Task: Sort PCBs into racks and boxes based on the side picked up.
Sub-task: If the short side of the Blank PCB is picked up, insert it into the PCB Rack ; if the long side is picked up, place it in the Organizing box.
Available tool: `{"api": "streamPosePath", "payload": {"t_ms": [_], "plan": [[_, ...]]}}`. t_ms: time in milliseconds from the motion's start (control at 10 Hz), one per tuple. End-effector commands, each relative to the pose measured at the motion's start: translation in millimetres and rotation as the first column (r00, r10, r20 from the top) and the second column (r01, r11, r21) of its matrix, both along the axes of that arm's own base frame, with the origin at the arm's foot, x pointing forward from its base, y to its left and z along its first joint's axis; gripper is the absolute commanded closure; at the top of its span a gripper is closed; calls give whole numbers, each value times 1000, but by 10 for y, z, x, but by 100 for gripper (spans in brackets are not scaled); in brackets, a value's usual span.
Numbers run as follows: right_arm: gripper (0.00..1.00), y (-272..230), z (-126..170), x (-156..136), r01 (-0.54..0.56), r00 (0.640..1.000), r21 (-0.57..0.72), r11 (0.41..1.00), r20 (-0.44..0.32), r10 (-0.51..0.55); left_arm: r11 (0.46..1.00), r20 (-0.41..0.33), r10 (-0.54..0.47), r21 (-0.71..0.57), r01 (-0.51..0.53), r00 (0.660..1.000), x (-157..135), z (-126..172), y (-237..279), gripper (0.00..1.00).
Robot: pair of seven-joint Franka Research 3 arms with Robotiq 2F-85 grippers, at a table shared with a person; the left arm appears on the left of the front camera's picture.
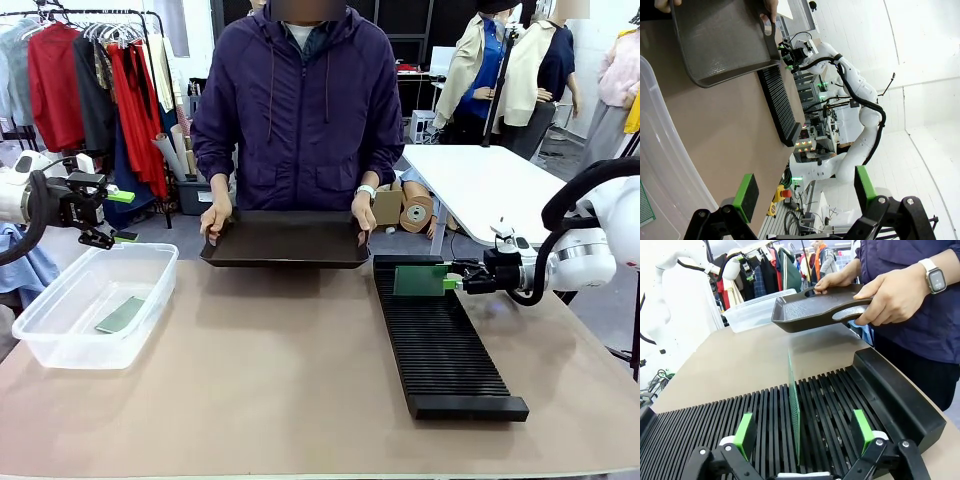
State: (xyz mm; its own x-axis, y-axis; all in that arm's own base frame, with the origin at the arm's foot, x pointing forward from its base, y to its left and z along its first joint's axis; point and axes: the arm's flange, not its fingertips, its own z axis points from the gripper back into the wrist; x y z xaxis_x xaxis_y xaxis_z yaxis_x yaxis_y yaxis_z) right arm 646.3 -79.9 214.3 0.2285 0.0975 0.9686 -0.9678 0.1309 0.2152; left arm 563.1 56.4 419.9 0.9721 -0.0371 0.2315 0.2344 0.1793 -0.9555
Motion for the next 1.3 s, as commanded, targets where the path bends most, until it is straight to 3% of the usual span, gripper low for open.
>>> {"api": "streamPosePath", "payload": {"t_ms": [0,1100,1200], "plan": [[0,15,32,9,-2,1000,0,1000,5,2,1000,3,-2,0,2,1000,-3,19,11,0],[0,0,0,0,0,1000,0,1000,0,0,1000,3,-2,0,2,1000,-3,19,11,0],[0,3,143,-5,16,999,36,999,30,-17,1000,3,-2,0,2,1000,-3,19,11,0]]}}
